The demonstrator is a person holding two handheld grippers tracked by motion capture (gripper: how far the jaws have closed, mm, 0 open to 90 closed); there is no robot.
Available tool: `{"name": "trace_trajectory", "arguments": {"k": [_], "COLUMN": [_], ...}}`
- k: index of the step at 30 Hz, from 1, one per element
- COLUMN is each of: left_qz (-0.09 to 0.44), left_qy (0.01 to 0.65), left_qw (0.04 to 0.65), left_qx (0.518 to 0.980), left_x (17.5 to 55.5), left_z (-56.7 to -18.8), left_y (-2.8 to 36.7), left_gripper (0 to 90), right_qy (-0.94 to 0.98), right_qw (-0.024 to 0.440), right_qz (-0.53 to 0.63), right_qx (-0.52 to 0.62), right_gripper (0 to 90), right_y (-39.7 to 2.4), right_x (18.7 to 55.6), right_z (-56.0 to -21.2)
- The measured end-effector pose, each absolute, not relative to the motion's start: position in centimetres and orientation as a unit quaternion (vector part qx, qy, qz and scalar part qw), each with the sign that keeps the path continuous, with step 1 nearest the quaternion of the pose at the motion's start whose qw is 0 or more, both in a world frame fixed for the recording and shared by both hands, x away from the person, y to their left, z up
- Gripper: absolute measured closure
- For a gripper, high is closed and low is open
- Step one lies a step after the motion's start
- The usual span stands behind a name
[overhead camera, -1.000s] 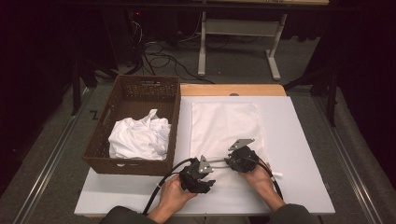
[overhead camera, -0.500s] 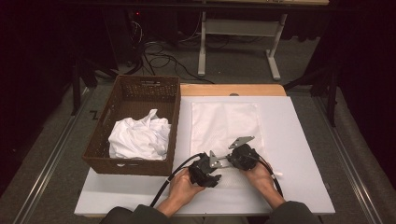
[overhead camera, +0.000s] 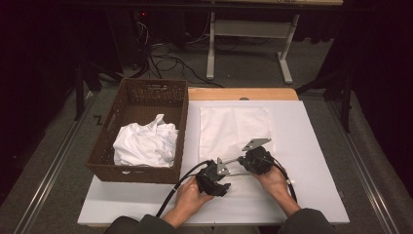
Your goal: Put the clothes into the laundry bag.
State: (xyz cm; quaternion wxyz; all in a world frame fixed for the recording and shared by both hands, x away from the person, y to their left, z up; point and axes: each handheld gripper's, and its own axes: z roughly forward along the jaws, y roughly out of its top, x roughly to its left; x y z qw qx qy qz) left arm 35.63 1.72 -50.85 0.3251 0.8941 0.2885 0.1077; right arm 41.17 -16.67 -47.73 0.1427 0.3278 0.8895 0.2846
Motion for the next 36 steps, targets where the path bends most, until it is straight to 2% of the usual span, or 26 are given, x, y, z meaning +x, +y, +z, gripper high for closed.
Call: {"name": "trace_trajectory", "arguments": {"k": [16,20,24,28,30,36], "left_qz": [0.119,0.130,0.113,0.106,0.107,0.101], "left_qy": [0.283,0.275,0.273,0.279,0.280,0.282], "left_qw": [0.331,0.331,0.372,0.379,0.378,0.358], "left_qx": [0.892,0.893,0.880,0.876,0.876,0.884], "left_x": [35.3,35.0,35.0,35.6,36.0,36.9], "left_z": [-51.0,-50.7,-49.6,-49.3,-49.2,-49.8], "left_y": [1.8,1.4,0.8,0.2,-0.4,-1.5], "left_gripper": [46.3,50.4,50.5,51.4,53.5,69.0], "right_qy": [0.884,0.885,0.889,0.890,0.890,0.886], "right_qw": [0.152,0.151,0.148,0.144,0.144,0.132], "right_qz": [0.294,0.293,0.291,0.289,0.292,0.301], "right_qx": [0.331,0.328,0.320,0.322,0.319,0.326], "right_gripper": [89.0,88.9,88.9,88.9,89.0,89.0], "right_y": [-17.0,-16.9,-16.7,-16.7,-16.8,-17.2], "right_x": [41.9,41.9,41.6,41.7,41.8,42.1], "right_z": [-45.3,-44.9,-45.2,-45.4,-45.4,-45.1]}}
